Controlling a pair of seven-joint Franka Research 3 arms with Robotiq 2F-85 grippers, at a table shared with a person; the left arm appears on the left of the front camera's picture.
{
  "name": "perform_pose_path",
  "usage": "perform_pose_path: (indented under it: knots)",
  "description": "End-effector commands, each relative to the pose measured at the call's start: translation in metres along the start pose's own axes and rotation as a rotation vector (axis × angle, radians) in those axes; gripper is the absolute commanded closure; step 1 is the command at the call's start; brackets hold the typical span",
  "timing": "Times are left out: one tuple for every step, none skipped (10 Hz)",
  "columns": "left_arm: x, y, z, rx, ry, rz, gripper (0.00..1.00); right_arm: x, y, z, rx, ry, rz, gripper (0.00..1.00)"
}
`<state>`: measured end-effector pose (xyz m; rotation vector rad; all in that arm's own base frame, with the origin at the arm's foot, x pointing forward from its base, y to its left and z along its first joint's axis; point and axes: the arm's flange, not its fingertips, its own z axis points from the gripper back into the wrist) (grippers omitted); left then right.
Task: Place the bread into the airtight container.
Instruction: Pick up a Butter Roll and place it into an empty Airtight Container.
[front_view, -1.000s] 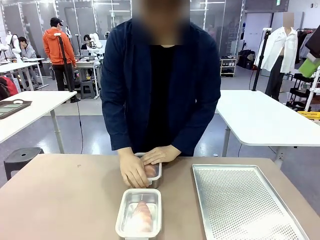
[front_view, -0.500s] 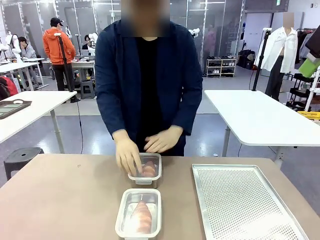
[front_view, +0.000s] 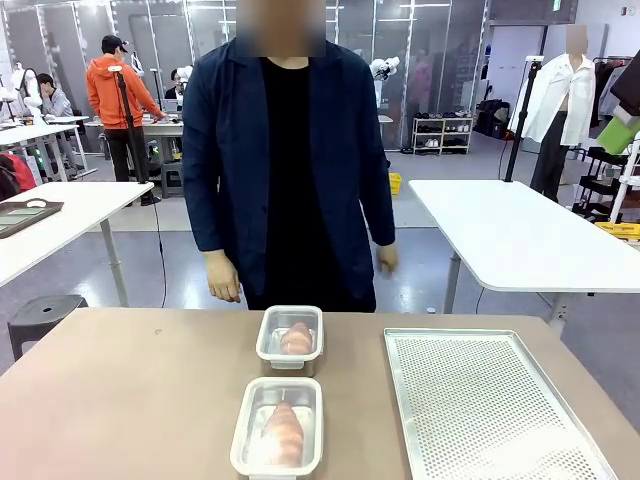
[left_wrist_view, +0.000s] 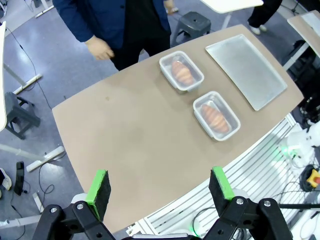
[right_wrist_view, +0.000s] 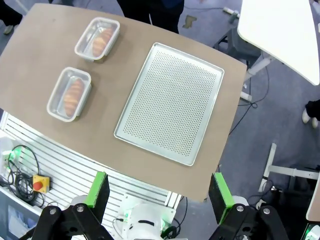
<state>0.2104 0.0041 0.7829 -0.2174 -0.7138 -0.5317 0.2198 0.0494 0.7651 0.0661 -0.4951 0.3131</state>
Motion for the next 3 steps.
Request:
perform_pose_path:
  knots:
    - [0.0009,-0.0011,-0.0001,-0.021,-0.004,-0.017,0.0,0.0027,-0.0011,0.0006,0.007,-0.007,0.0,0.0]
    - [0.0009,-0.0011,-0.0001,-0.021,-0.004,-0.017,0.0,0.0027,-0.0011,0.0006,0.007,-0.007,0.0,0.0]
    - [0.0009,-0.0011,-0.0001,-0.021,-0.004,-0.017,0.0,0.0027,-0.0011,0.0006,0.007,-0.007,0.0,0.0]
